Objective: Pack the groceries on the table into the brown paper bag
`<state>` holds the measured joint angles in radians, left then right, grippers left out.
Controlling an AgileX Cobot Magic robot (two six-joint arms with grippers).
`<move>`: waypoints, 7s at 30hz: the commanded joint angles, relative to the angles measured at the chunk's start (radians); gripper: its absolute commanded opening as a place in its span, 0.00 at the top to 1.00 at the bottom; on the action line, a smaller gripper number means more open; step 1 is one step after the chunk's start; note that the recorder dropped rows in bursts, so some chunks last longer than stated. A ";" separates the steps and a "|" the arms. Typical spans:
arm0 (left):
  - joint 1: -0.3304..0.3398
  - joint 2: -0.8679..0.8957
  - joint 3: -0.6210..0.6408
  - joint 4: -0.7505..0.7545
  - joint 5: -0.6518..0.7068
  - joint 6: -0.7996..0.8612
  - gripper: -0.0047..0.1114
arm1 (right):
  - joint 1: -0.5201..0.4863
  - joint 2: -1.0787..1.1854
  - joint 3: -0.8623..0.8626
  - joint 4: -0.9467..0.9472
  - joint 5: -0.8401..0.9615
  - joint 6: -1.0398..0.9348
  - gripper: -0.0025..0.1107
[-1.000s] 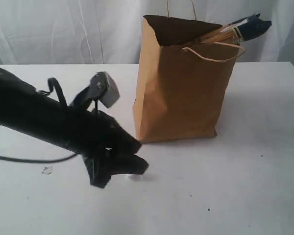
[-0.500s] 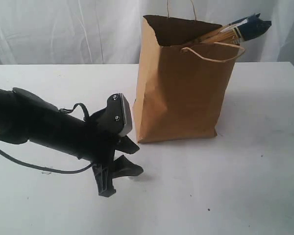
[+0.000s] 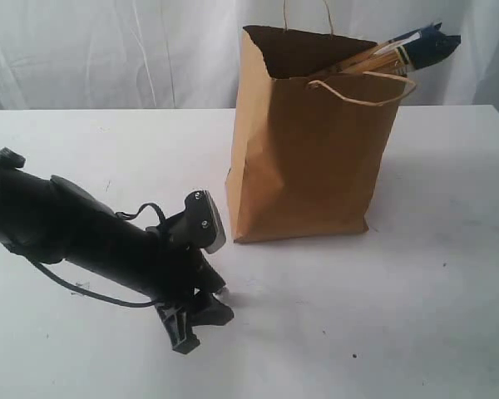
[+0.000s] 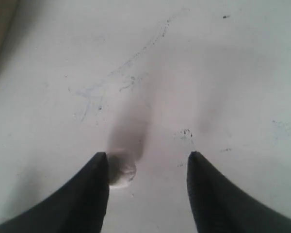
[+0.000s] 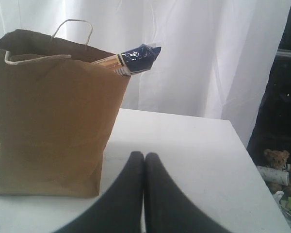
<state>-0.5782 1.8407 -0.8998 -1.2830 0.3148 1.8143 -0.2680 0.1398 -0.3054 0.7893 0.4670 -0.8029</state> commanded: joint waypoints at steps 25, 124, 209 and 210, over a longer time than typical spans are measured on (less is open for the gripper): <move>-0.004 -0.188 0.005 0.178 0.023 -0.262 0.96 | 0.000 -0.006 0.006 0.005 -0.001 -0.005 0.98; 0.090 -0.105 0.048 -0.096 -0.205 -0.173 0.44 | 0.000 -0.006 0.006 0.005 -0.003 -0.005 0.98; 0.088 -0.004 -0.617 -0.461 0.210 0.230 0.75 | 0.000 -0.006 0.006 0.005 -0.003 0.014 0.98; 0.088 -0.003 -0.617 -0.461 0.210 0.230 0.68 | 0.000 -0.006 0.006 0.005 -0.003 0.014 0.98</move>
<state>-0.4882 1.8391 -1.5084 -1.7205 0.5001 1.9586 -0.2680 0.1398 -0.3054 0.7893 0.4670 -0.7919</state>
